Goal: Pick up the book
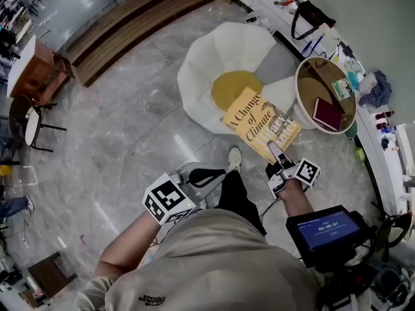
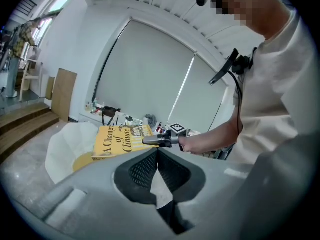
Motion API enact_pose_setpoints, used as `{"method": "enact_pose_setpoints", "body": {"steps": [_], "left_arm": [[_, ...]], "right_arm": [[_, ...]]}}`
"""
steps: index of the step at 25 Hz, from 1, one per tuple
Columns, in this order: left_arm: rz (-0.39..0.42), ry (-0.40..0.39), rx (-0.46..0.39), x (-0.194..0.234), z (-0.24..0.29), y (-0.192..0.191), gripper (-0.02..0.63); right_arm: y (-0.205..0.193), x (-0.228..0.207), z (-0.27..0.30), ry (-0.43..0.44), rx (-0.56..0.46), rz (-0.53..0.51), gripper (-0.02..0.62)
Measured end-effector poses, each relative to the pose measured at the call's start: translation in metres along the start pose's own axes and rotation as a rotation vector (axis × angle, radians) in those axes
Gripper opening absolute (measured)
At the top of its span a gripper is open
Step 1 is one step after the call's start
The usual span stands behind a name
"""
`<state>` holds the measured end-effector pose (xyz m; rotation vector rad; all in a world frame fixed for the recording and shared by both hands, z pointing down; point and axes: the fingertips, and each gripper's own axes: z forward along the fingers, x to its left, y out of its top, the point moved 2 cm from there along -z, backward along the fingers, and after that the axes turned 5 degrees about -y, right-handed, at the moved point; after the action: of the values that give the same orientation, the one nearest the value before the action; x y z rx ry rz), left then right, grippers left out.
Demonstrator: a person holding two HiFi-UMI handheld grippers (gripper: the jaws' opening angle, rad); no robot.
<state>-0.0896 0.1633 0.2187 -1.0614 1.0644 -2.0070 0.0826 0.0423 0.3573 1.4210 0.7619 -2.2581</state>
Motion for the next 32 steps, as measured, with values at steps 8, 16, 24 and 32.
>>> {"method": "enact_pose_setpoints", "body": {"steps": [8, 16, 24, 32], "left_arm": [[0.006, -0.021, -0.020, 0.010, -0.003, -0.003, 0.008], [0.011, -0.006, -0.034, -0.029, -0.018, -0.014, 0.008], [0.007, 0.011, -0.028, -0.023, -0.025, -0.019, 0.008], [0.008, 0.010, -0.022, -0.018, -0.026, -0.020, 0.008]], "right_arm": [[-0.006, 0.038, -0.023, 0.062, -0.032, -0.001, 0.144], [-0.039, 0.058, -0.074, 0.083, -0.018, -0.026, 0.144], [-0.051, 0.074, -0.074, 0.116, -0.002, -0.036, 0.144], [-0.056, 0.088, -0.067, 0.149, 0.011, -0.044, 0.144]]}}
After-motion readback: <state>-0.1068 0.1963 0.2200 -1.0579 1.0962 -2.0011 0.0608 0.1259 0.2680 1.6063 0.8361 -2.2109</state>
